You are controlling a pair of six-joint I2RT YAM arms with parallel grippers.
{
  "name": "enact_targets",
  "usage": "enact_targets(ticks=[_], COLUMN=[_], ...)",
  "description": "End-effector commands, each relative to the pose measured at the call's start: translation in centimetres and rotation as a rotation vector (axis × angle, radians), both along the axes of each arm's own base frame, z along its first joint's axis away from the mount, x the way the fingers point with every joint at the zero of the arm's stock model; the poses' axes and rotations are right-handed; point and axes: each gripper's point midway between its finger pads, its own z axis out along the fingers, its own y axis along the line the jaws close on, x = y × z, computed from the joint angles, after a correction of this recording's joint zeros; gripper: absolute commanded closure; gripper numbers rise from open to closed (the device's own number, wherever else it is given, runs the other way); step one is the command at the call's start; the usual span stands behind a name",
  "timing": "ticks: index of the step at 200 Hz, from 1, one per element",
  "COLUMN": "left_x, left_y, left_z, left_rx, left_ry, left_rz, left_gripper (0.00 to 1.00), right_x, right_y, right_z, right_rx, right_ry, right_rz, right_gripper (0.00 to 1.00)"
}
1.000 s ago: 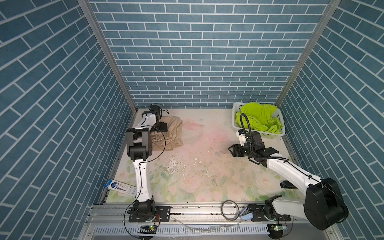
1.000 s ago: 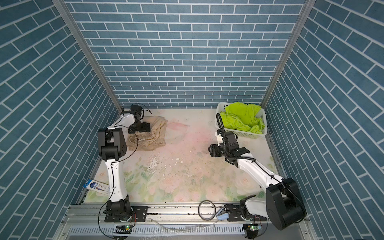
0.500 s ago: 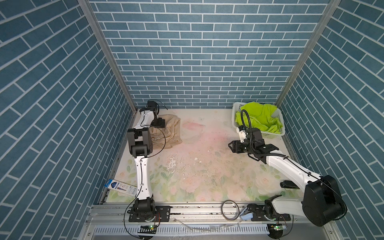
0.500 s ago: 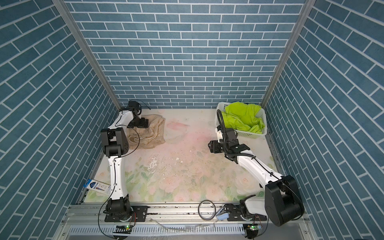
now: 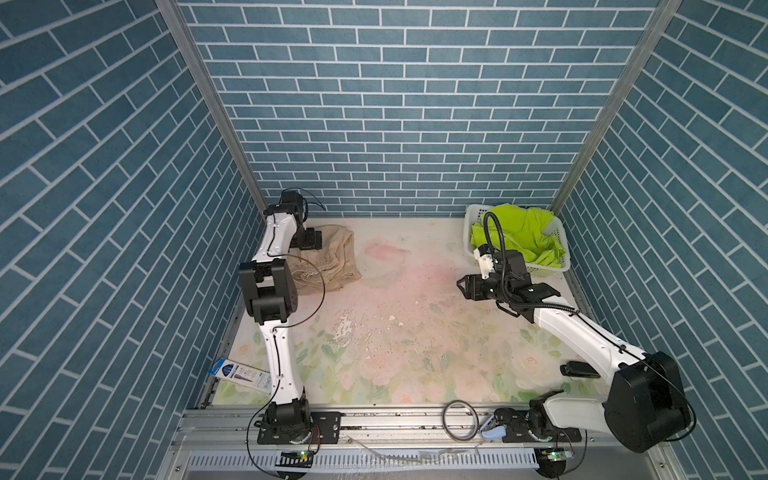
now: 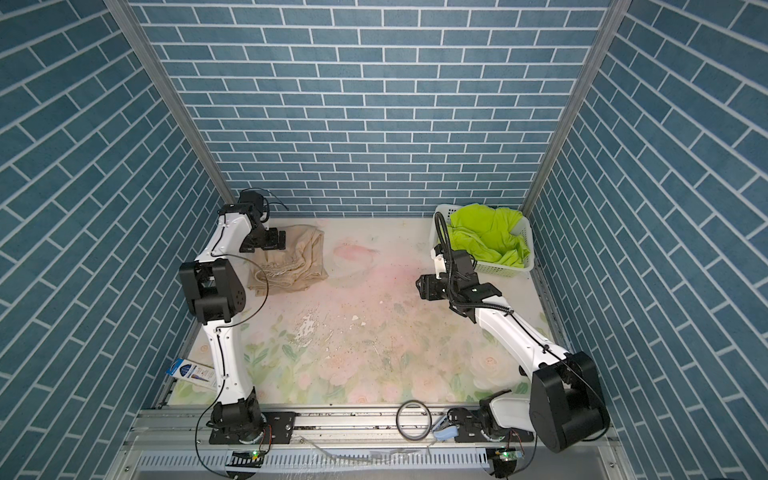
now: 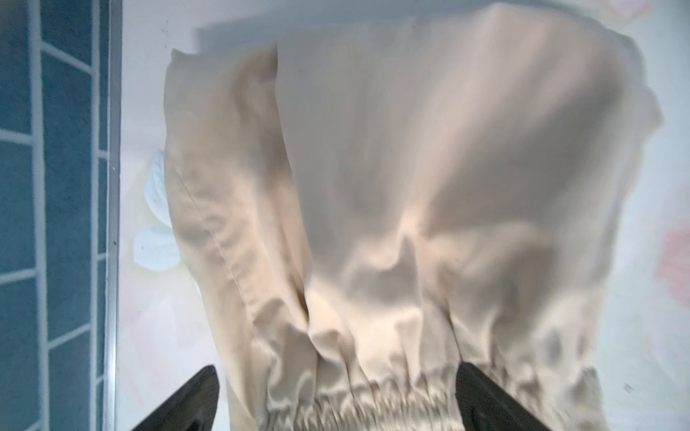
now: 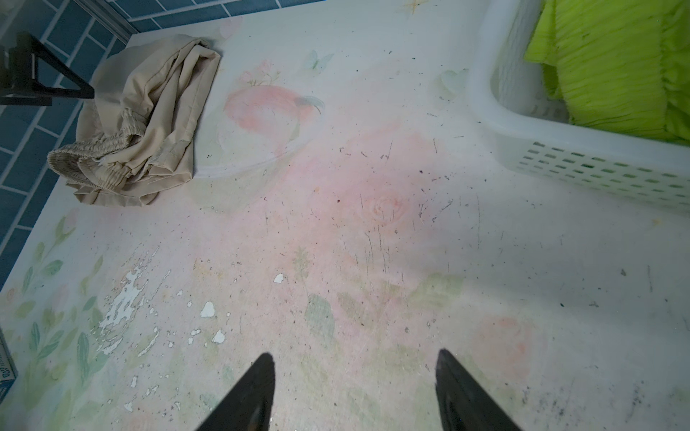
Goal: Fold and stack the shorts
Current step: 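Carry the beige shorts with the left gripper to the far corner and lower them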
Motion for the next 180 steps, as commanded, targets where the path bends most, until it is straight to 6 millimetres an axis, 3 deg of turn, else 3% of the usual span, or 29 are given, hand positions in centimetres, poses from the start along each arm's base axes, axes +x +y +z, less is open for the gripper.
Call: enact_targets(ticks=[1,40,70,101,137,180], left_x=[-1.2,-1.5,-1.6,-3.1,-6.5,-7.1], left_y=[-2.7,-5.8,-6.8,-7.0,-6.8,-4.9], left_z=[-0.6,-3.2,-5.4,-6.8,-9.1,-11.2], left_rx=[-0.077,-0.081,-0.108,-0.137,-0.135,-0.03], left_ry=[-0.009,0.003,0.018,0.045,0.098,0.184], left_rz=[0.027,0.002,0.002,0.037,0.077,0.032], left_gripper=[0.0,0.0,0.0,0.0,0.0,0.0], right_x=[-0.2,-0.5,-0.8,-1.1,-1.3,-1.6], right_y=[0.1,0.1,-0.1,-0.4,-0.4,-0.7], right_z=[-0.2,-0.6,-0.7,-0.9,-1.2,-1.1], right_rx=[0.032,0.055,0.055,0.046,0.049,0.041], right_ry=[0.002,0.006,0.002,0.001,0.006,0.006], right_rz=[-0.011,-0.011,-0.016,-0.022,-0.021,-0.03], right_gripper=[0.31,0.32,0.32,0.32,0.32,0.32])
